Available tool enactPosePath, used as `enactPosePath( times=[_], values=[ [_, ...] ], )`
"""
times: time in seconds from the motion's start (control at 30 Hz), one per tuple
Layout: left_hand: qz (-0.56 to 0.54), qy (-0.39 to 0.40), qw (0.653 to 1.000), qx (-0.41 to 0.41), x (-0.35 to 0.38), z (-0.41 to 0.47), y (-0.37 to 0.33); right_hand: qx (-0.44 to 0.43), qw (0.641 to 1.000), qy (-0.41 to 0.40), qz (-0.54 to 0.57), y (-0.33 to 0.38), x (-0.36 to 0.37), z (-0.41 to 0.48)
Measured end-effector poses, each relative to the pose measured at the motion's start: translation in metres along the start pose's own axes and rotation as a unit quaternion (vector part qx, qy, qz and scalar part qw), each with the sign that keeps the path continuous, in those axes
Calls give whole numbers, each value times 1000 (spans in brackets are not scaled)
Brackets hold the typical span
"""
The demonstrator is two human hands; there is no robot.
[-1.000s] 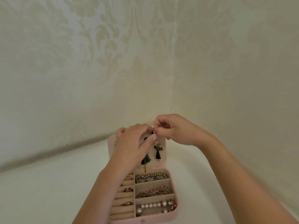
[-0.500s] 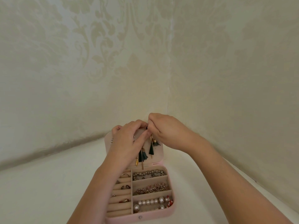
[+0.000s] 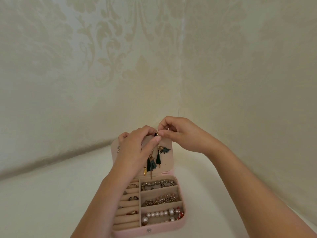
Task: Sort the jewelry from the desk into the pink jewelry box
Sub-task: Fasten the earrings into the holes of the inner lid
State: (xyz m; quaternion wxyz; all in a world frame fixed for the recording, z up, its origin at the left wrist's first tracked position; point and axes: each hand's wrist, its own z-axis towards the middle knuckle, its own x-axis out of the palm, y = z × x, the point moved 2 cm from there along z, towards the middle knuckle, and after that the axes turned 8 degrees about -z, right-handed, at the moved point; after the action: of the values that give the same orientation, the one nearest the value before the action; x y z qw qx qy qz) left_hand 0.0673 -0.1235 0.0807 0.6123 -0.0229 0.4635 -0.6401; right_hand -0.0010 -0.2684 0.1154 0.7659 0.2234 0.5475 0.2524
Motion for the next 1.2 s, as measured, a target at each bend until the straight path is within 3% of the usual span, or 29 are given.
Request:
enactPosePath(
  times=[0.7, 1.03, 1.2],
  values=[
    [15, 13, 1000, 19, 1, 3, 8, -8, 999, -2, -42, -3, -5, 0],
    [20, 12, 1000, 10, 0, 3, 7, -20, 984, 19, -179, -2, -7, 2],
    [12, 14, 1000, -2, -1, 2, 4, 20, 995, -27, -92, -12, -22, -5]
  ],
)
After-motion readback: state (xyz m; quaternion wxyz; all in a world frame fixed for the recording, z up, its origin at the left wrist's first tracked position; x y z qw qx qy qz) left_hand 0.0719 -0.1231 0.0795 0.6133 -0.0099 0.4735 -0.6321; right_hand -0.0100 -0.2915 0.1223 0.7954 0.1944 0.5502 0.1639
